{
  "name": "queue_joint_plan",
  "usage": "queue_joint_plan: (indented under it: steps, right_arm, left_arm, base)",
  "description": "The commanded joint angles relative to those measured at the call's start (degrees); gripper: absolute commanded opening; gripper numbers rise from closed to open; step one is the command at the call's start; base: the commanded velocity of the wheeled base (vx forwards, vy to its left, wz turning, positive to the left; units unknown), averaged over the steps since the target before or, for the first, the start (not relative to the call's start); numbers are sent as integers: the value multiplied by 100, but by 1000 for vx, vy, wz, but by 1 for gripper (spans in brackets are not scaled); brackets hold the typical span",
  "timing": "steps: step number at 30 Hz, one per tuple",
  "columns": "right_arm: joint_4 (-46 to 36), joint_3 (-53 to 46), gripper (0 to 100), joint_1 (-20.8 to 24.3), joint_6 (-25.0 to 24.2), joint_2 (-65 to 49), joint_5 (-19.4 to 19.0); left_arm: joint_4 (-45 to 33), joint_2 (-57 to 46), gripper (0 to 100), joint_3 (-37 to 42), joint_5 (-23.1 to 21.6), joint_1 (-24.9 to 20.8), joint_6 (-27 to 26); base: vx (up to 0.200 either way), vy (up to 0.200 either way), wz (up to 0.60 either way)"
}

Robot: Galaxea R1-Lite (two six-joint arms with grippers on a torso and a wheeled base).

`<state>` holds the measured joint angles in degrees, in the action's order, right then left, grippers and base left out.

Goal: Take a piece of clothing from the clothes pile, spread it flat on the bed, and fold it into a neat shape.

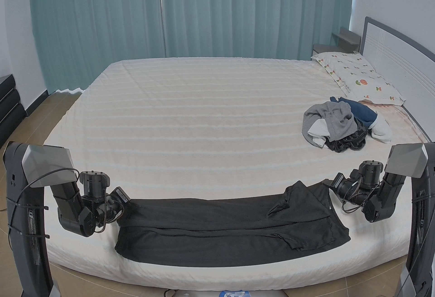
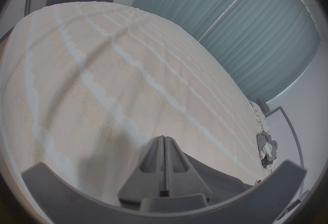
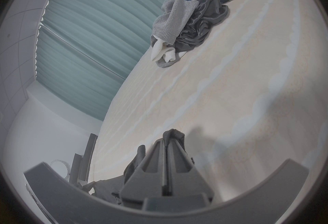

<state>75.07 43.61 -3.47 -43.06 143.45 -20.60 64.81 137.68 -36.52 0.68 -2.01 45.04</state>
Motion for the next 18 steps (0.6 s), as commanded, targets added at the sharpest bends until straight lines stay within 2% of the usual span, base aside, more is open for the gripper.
queue_joint_plan:
  steps: [1, 10, 11, 14, 15, 18]
  right_arm:
    - [16, 95, 0, -22, -10, 96, 12]
    - [-1, 139, 0, -74, -1, 148, 4]
    - [8, 131, 100, -74, -1, 148, 4]
    - [87, 87, 100, -74, -10, 113, -5]
    - [166, 60, 100, -74, -10, 96, 4]
    - [605, -239, 100, -136, -1, -89, 12]
  left_arm:
    - [-3, -22, 0, 40, 2, -1, 4]
    - [-3, -31, 0, 84, 2, -1, 4]
    - [-3, -31, 0, 84, 2, -1, 4]
    - [-3, -31, 0, 84, 2, -1, 4]
    - [-3, -31, 100, 84, 2, -1, 13]
    - [6, -31, 100, 102, -7, 8, 22]
  base:
    - [0, 0, 0]
    - [0, 0, 0]
    - [0, 0, 0]
    - [0, 0, 0]
    - [0, 0, 0]
    - [0, 0, 0]
